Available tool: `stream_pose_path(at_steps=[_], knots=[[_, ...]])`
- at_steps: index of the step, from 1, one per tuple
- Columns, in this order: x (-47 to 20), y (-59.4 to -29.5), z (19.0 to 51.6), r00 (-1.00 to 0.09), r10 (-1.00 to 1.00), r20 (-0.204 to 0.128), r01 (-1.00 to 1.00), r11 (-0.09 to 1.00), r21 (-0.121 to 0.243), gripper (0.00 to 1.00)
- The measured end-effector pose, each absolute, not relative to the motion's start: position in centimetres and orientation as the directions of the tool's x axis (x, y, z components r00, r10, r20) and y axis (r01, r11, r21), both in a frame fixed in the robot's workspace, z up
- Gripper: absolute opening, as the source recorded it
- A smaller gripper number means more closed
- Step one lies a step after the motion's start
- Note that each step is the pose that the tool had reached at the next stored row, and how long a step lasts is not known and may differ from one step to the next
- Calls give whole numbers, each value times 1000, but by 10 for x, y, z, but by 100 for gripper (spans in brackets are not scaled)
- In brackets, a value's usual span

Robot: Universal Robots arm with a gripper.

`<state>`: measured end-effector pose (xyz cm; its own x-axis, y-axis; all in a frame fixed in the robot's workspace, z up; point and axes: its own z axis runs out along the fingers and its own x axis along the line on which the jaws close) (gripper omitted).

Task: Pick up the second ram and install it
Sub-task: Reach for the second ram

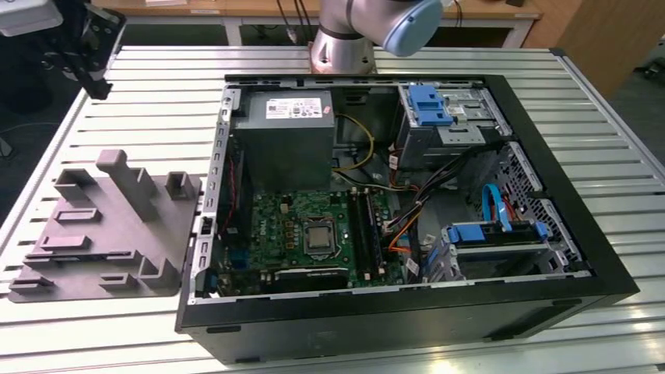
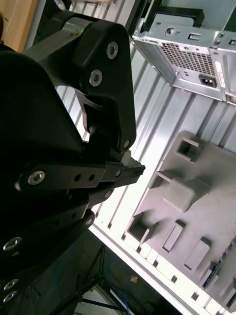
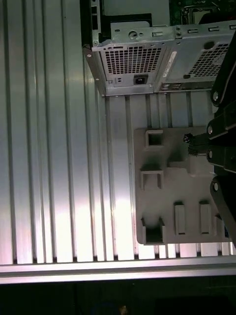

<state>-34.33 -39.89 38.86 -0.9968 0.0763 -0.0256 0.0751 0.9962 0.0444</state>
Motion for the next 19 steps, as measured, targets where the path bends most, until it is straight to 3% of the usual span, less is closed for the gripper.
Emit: stream_pose_path(at_steps=[19], knots=[[-381,-419,381,-997,76,-26,75,996,43,10]])
